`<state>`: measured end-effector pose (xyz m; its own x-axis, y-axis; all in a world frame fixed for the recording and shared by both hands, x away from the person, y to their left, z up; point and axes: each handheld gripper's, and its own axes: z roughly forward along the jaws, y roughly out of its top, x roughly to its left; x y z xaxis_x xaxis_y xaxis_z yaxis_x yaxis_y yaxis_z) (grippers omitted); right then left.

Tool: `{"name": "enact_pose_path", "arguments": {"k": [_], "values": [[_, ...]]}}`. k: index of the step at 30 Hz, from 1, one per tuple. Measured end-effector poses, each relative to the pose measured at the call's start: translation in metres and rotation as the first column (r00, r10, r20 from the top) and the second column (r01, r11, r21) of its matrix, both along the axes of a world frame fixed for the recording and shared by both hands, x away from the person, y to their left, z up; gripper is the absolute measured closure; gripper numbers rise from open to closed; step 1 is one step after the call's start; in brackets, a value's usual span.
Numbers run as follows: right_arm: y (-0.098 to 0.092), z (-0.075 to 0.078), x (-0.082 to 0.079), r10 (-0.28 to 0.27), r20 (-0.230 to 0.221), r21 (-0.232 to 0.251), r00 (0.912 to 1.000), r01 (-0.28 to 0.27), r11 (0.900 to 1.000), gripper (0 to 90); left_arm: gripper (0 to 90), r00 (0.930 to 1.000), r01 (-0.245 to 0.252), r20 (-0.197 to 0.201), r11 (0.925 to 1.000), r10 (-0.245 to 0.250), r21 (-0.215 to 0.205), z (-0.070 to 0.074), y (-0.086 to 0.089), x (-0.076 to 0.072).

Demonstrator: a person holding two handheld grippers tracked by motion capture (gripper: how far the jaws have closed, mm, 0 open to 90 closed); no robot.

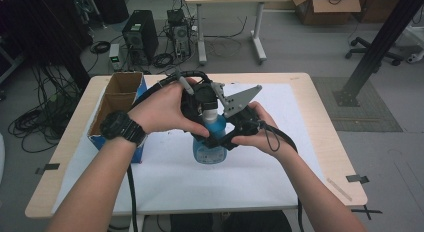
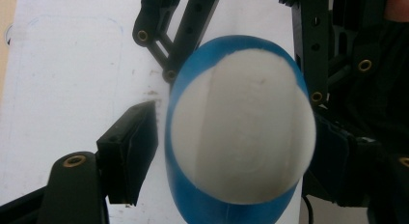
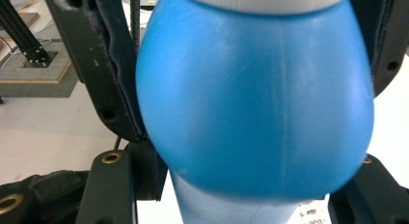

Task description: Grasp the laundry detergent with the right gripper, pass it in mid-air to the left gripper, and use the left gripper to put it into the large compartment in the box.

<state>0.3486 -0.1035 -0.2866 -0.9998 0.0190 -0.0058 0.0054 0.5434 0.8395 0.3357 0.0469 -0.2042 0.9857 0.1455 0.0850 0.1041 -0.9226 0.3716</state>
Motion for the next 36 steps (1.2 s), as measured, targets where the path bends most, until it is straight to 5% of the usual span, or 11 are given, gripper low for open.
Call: {"name": "enact_pose_path", "arguments": {"k": [36], "values": [[0.0007,-0.0009,0.0001,-0.003,0.003,-0.015,1.0000,0.003,1.000,42.4,37.0,0.9999,0.011,0.008,0.9996,-0.011,0.024,0.0017,-0.0021,-0.0012]]}}
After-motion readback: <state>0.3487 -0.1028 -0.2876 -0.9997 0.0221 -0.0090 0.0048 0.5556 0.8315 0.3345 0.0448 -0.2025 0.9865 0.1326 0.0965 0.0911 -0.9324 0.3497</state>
